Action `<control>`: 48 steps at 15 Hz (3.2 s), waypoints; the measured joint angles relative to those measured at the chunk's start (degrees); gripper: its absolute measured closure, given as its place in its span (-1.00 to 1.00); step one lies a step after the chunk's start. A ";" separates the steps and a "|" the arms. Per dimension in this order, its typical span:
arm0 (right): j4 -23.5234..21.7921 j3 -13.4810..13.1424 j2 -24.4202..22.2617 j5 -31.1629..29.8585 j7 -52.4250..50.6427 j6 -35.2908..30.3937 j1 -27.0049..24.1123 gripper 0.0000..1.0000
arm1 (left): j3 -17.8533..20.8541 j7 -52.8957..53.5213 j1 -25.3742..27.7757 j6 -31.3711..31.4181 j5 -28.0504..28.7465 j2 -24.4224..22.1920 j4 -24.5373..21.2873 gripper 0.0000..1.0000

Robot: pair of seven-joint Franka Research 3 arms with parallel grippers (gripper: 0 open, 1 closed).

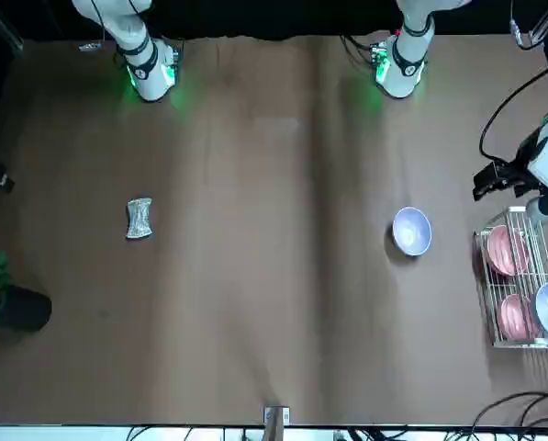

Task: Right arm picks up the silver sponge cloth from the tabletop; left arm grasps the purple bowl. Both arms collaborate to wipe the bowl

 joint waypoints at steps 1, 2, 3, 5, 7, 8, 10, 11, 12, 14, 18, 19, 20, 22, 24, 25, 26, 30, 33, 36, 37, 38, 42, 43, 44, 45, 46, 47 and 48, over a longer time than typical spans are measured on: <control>-0.47 0.18 0.13 0.00 -0.01 0.00 0.21 -1.00 | 0.00 0.00 0.00 0.00 0.00 0.00 0.00 -1.00; -0.87 0.35 0.16 0.00 -0.01 -0.07 0.47 -1.00 | 0.00 0.01 0.00 0.00 0.00 0.00 0.00 -1.00; -1.14 0.43 0.16 0.00 -0.01 -0.28 0.65 -1.00 | 0.00 0.01 0.00 0.00 0.00 0.00 0.00 -1.00; -1.25 0.34 0.14 0.00 -0.01 -0.56 0.63 -1.00 | 0.03 0.01 0.01 0.00 0.00 0.00 0.00 -1.00; -1.25 0.33 0.14 0.00 -0.01 -0.61 0.63 -1.00 | 0.03 0.01 -0.01 -0.01 0.00 0.00 -0.02 -1.00; -1.26 0.31 0.14 0.00 -0.01 -0.62 0.61 -1.00 | 0.03 0.02 -0.01 -0.07 0.00 0.01 -0.10 -1.00; -1.52 0.29 0.14 0.00 -0.01 -0.71 0.59 -1.00 | 0.01 0.04 -0.03 -0.20 0.00 0.34 -0.39 -1.00; -1.86 0.31 0.14 0.00 -0.01 -0.72 0.60 -1.00 | 0.00 0.13 -0.07 -0.22 0.00 0.80 -0.56 -1.00; -2.32 0.32 0.14 0.00 -0.01 -0.77 0.60 -1.00 | 0.00 0.22 -0.12 -0.22 0.00 1.51 -0.74 -1.00; -3.91 0.33 0.14 0.03 0.00 -0.94 0.60 -1.00 | -0.02 0.26 -0.16 -0.22 0.01 3.23 -1.39 -1.00; -9.64 0.38 0.28 0.17 0.01 -0.52 0.63 -1.00 | -0.01 0.36 -0.06 1.97 0.10 5.52 -4.86 -1.00; -11.20 0.40 0.34 0.21 0.02 0.07 0.64 -1.00 | -0.01 0.37 -0.06 4.01 0.11 5.48 -6.91 -1.00; -13.16 0.44 0.41 0.31 0.02 1.27 0.66 -1.00 | -0.02 0.37 0.00 6.44 0.16 5.43 -9.22 -1.00; -18.15 0.50 0.67 0.77 0.02 5.91 0.76 -1.00 | -0.01 0.79 0.54 11.61 0.26 5.09 -14.59 -1.00; -23.21 0.54 1.30 1.09 0.02 10.85 1.21 -0.98 | -0.03 2.03 1.23 17.18 0.27 4.31 -20.19 -1.00; -25.45 0.59 1.85 1.18 0.02 12.71 1.55 -0.97 | -0.03 2.48 1.64 19.73 0.27 3.71 -22.98 -1.00; -27.27 0.64 2.58 1.23 0.02 14.10 2.07 -0.96 | -0.03 3.13 2.16 21.90 0.28 3.15 -25.68 -1.00; -29.99 0.85 8.63 1.61 0.13 18.91 4.39 -0.66 | -0.06 8.67 5.87 29.09 0.28 2.25 -35.42 -1.00; -30.02 0.92 12.14 2.08 0.10 19.83 4.90 -0.45 | -0.06 9.32 7.17 34.95 0.28 3.21 -39.43 -1.00; -30.04 1.02 14.87 2.38 0.05 20.08 5.23 -0.25 | -0.07 9.33 7.49 40.33 0.28 6.44 -41.33 -1.00; -30.04 1.03 15.62 2.65 0.05 20.17 5.42 -0.21 | -0.10 9.33 7.48 42.32 0.28 7.63 -41.72 -0.99; -30.04 1.04 16.30 3.15 0.05 20.55 5.57 -0.19 | -0.12 9.33 7.48 44.10 0.28 8.82 -41.96 -0.98; -30.05 1.08 19.32 3.96 0.05 22.01 5.73 -0.18 | -0.13 9.33 7.48 47.65 0.28 12.12 -42.03 -0.84; -30.05 1.09 20.19 4.00 0.05 22.15 5.73 -0.18 | -0.14 9.33 7.48 48.13 0.28 12.52 -42.03 -0.77; -30.07 1.09 21.02 4.02 0.05 22.27 5.73 -0.16 | -0.14 9.33 7.48 48.38 0.28 12.80 -42.03 -0.76; -30.07 1.09 21.81 4.04 0.05 22.43 5.73 -0.14 | -0.14 9.33 7.48 48.43 0.28 13.01 -42.03 -0.61; -30.07 1.09 22.43 4.21 0.05 22.61 5.74 -0.14 | -0.17 9.33 7.48 48.43 0.28 13.17 -42.03 -0.43; -30.07 1.17 22.83 5.15 0.04 22.65 5.74 -0.14 | -0.21 9.33 7.45 48.43 0.28 13.38 -42.03 -0.28; -30.06 1.35 22.98 6.25 0.02 22.67 5.76 -0.14 | -0.27 9.33 7.42 48.43 0.28 13.61 -42.03 -0.27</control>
